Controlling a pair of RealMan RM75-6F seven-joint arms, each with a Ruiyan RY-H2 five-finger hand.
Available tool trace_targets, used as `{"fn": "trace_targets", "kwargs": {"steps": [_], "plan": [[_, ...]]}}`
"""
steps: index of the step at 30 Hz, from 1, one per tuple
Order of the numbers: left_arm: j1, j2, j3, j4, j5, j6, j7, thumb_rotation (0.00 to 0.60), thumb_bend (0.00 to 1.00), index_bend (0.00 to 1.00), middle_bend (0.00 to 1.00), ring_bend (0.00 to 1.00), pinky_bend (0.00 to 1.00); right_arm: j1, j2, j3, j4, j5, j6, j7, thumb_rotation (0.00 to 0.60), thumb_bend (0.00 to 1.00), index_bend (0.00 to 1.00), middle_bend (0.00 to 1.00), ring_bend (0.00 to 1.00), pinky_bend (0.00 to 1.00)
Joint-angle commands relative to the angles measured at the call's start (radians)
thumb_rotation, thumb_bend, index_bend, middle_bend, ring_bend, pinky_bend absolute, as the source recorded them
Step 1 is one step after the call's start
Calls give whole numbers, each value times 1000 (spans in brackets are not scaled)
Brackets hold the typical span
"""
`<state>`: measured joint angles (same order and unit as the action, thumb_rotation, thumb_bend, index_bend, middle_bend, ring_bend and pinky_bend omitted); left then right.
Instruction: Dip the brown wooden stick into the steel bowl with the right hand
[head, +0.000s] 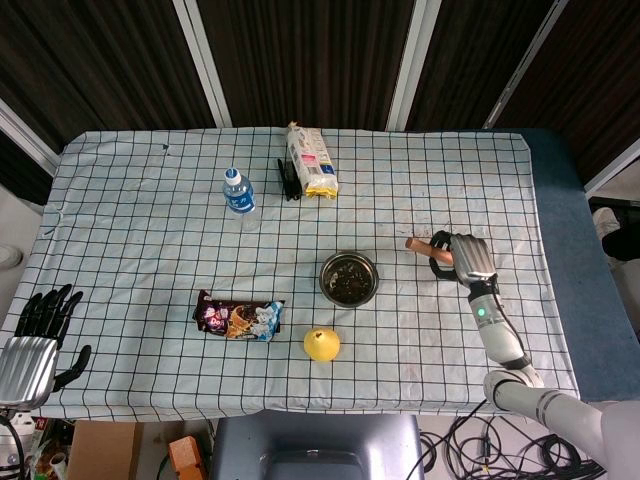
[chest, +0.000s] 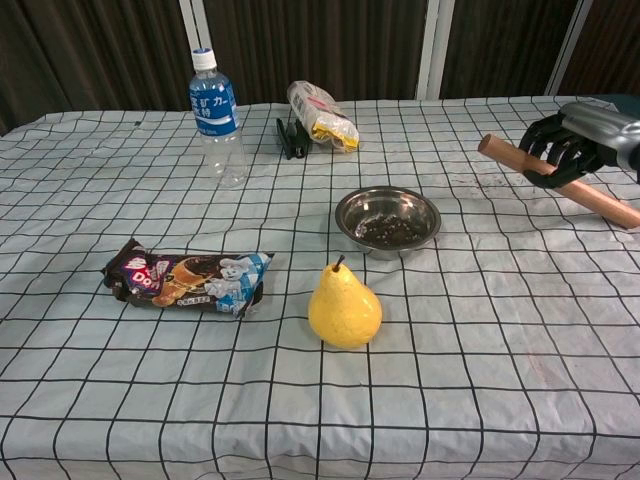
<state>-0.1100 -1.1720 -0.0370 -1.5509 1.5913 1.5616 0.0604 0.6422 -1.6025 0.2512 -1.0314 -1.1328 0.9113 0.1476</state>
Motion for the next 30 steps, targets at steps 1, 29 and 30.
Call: {"fn": "trace_targets", "kwargs": {"steps": [1, 29, 30], "plan": [[1, 0, 0, 0, 1, 1, 1, 600, 380, 0, 0, 0, 0, -41, 74, 85, -76, 12, -25, 251, 600, 387, 858, 501, 435, 389], [-9, 2, 6, -13, -8, -35, 5, 600, 351, 0, 0, 0, 0, -113, 3, 26, 200, -321, -25, 1482, 600, 387, 597, 461, 405, 383], [-9, 2, 5, -13, -9, -35, 5, 600, 351, 0, 0, 0, 0, -113, -3, 11, 226, -340, -7, 1521, 600, 387, 588, 456, 403, 384]]}}
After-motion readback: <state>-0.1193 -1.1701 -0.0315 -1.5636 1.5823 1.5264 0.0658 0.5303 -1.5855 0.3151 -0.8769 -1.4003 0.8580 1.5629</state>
